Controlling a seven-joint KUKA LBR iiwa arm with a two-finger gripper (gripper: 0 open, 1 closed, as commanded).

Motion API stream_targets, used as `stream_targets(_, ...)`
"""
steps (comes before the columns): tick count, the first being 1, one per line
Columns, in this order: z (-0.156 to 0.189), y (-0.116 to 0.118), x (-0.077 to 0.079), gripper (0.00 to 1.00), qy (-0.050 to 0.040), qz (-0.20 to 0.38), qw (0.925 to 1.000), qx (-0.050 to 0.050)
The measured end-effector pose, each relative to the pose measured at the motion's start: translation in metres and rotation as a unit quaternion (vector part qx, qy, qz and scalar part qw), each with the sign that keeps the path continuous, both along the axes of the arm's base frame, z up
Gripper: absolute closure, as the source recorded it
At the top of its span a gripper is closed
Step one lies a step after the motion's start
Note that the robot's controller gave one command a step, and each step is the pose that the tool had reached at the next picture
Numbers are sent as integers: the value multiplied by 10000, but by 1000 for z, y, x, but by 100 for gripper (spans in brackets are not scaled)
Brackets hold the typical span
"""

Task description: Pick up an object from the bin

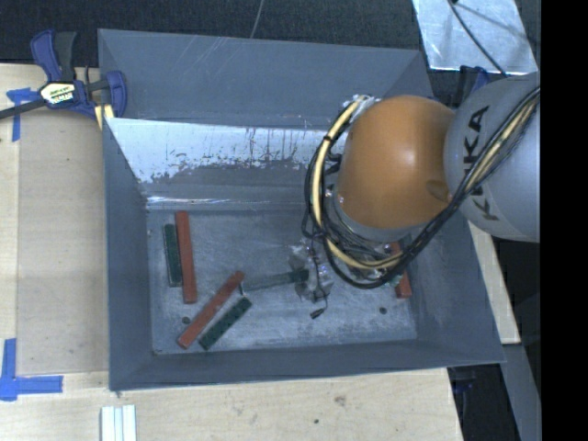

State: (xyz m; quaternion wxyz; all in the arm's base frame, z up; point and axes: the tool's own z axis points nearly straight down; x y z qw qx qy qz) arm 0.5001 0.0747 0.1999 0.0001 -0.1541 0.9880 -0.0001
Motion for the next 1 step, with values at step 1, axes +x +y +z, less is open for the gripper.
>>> stream_targets(1,20,4,23,100,-19,197,9998,4)
